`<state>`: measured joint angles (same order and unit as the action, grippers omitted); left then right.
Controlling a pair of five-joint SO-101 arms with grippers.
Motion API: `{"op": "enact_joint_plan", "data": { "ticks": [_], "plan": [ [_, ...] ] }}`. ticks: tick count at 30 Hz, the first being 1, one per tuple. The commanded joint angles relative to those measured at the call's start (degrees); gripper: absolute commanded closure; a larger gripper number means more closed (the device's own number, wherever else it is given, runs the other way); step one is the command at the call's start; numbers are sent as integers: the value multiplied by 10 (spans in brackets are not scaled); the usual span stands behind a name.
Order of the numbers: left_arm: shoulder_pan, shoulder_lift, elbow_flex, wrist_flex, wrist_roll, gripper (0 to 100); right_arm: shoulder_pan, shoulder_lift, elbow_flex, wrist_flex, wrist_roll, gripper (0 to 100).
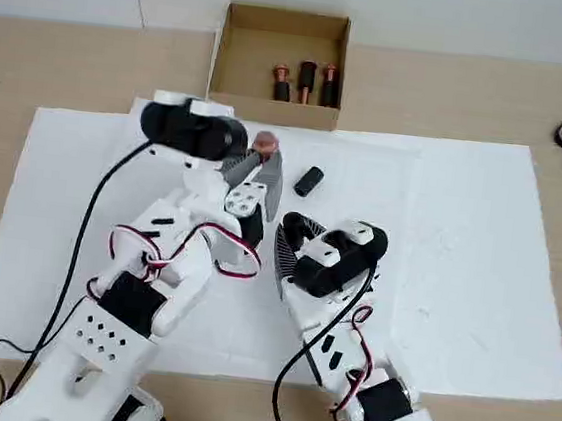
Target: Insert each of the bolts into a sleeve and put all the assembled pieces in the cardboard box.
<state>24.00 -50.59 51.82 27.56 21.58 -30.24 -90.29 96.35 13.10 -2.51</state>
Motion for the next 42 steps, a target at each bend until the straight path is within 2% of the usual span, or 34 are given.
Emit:
{"op": "enact_joint_plan", "data": {
  "ticks": [1, 20, 26, 31, 42],
  "plan": [
    [0, -21, -54, 17, 2, 994, -1, -12, 4, 1, 5, 995],
    [57, -20, -29, 18, 3, 994, -1, -12, 4, 2, 5, 995],
    [59, -17, -21, 12, 1, 994, -1, -12, 4, 2, 5, 995],
    [55, -18, 21, -35, -2, 994, -1, -12, 4, 2, 5, 995],
    [54, -18, 26, -40, -2, 994, -1, -12, 4, 2, 5, 995]
  ]
}}
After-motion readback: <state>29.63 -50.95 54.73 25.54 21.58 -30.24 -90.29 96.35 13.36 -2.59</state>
